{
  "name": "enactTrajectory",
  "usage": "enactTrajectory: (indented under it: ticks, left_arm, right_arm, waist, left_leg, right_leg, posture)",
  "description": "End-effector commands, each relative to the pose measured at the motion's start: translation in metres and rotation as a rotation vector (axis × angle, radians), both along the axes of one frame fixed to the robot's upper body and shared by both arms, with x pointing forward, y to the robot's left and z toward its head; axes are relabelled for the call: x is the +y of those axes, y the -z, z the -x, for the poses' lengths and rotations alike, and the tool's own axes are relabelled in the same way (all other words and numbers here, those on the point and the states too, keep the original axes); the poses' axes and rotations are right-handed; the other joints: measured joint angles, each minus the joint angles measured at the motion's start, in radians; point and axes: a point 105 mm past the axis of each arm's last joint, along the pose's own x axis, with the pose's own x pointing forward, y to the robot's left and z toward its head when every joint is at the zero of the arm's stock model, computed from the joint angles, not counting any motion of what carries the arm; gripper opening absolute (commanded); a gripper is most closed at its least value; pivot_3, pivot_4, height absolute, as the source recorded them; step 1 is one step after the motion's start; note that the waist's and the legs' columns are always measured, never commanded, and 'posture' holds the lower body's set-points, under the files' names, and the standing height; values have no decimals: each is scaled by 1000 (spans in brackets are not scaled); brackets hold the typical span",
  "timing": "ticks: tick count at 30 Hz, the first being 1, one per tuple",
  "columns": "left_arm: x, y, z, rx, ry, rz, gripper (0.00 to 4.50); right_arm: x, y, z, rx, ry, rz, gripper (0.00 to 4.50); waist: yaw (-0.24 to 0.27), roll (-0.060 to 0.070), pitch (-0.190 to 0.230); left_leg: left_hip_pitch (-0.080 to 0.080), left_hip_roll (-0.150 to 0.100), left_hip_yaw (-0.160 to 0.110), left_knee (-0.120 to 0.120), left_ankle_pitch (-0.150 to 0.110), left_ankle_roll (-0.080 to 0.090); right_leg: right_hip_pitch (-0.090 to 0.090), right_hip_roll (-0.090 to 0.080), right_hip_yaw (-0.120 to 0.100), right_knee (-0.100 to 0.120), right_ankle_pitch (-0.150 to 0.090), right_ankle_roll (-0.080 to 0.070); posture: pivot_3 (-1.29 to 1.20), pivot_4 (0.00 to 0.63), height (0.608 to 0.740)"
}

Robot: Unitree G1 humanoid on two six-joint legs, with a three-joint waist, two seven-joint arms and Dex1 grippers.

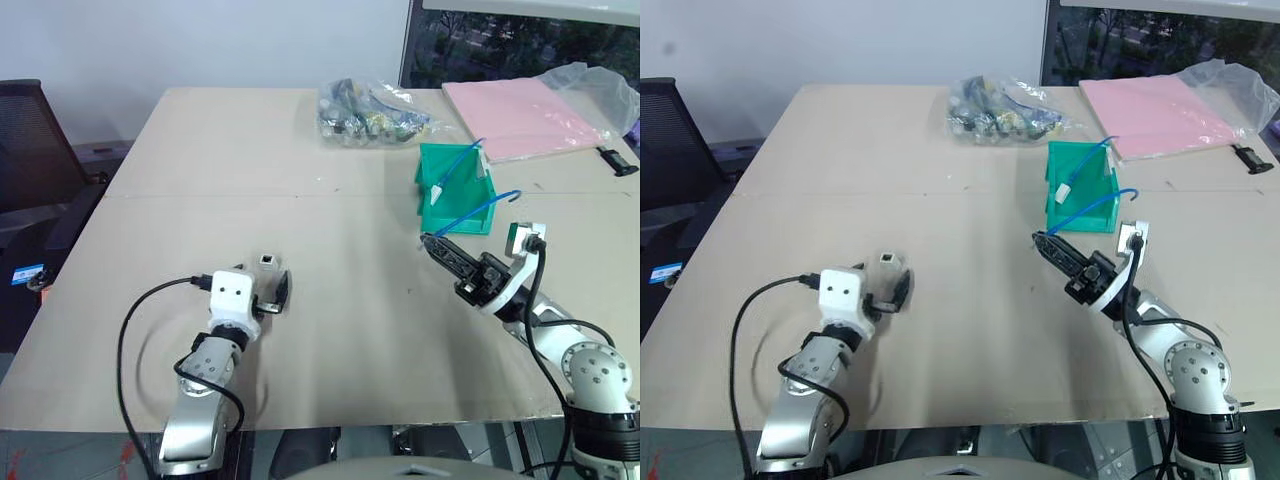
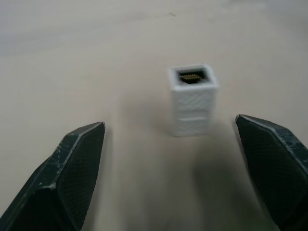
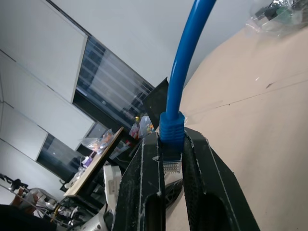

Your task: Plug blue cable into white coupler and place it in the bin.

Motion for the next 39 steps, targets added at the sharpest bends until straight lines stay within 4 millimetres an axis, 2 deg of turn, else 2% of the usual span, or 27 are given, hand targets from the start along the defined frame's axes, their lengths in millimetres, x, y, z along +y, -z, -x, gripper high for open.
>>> enactTrajectory:
  ticks: [1,3,7,8,10,12,15,18,20,21,22,24,27,32,39]
  left_arm:
    - [-2,4,-7,-6,37,-32,4215]
    - [-3,3,-9,-16,47,-31,3698]
    - [-7,4,-10,-25,60,-18,2039]
    - [-7,6,-10,-23,61,-8,1390]
    - [-7,6,-10,-21,63,4,501]
    - [-16,6,-13,-22,122,11,518]
    - [-46,-5,-22,-52,325,31,518]
    - [-89,-16,-25,-36,635,100,518]
    - [-125,-17,-16,32,966,74,518]
    - [-134,-16,-12,60,1085,49,518]
    - [-140,-14,-8,95,1168,38,518]
    - [-149,-11,-2,153,1334,14,518]
    - [-155,-4,-1,222,1496,-52,518]
    - [-158,-1,-11,238,1582,-132,518]
    - [-160,3,-18,242,1608,-158,518]
  right_arm:
    - [2,-9,5,-50,-3,-5,0]
    - [1,-8,6,-50,9,-2,0]
    - [1,-7,9,-50,21,0,0]
    - [2,-7,9,-51,22,0,0]
    - [2,-7,10,-51,24,0,0]
    - [2,-7,10,-60,33,15,0]
    - [5,-8,6,-99,35,76,0]
    - [13,0,-3,-207,52,278,0]
    - [25,-2,1,-342,-34,360,0]
    - [29,-3,3,-393,-77,377,0]
    - [32,-4,4,-423,-112,383,0]
    - [34,-4,0,-495,-135,410,0]
    - [31,11,-4,-576,-194,544,0]
    - [17,41,-8,-596,-246,682,0]
    - [14,62,-3,-576,-272,704,0]
  waist:
    - [0,1,0]
    - [-1,1,-1]
    - [0,3,-2]
    - [0,3,-2]
    - [0,4,-2]
    - [1,4,-2]
    - [6,5,-3]
    - [2,5,-2]
    - [1,5,-2]
    - [-1,5,-2]
    - [-2,4,-2]
    - [-10,4,-2]
    - [-12,4,-2]
    - [-8,4,-1]
    - [-4,4,-1]
  left_leg:
    - [0,0,0,0,0,0]
    - [0,0,0,0,0,0]
    - [0,0,0,0,0,0]
    - [0,0,0,0,0,0]
    - [0,0,0,0,0,0]
    - [0,0,0,0,0,0]
    - [0,0,0,0,0,0]
    - [-3,0,1,4,1,0]
    - [-5,0,1,7,1,0]
    - [-5,-1,2,7,1,0]
    - [-5,-1,3,8,1,0]
    - [-4,-1,3,8,1,0]
    - [-4,1,3,8,1,0]
    - [-4,2,2,8,1,0]
    - [-4,3,4,9,1,1]
  right_leg:
    - [0,0,-1,0,0,0]
    - [0,-1,0,0,0,0]
    - [0,-2,-1,1,0,0]
    - [0,-2,-1,1,0,0]
    - [0,-3,-2,1,0,0]
    - [1,-3,-2,1,0,0]
    - [2,-5,-5,1,0,0]
    - [2,-7,-9,2,0,0]
    - [2,-6,-9,2,0,0]
    - [2,-4,-11,2,0,0]
    - [2,2,-12,1,0,0]
    - [2,5,-11,1,0,0]
    - [2,9,-10,2,0,1]
    - [2,11,-11,2,0,1]
    - [2,10,-10,2,0,1]
  posture:
    - [0,150,740]
    - [0,150,740]
    - [0,150,740]
    - [0,150,740]
    - [0,150,740]
    - [0,150,740]
    - [0,150,740]
    - [0,150,740]
    - [0,150,740]
    - [0,150,740]
    - [0,150,740]
    - [0,150,740]
    - [0,150,740]
    - [0,150,740]
    - [0,150,740]
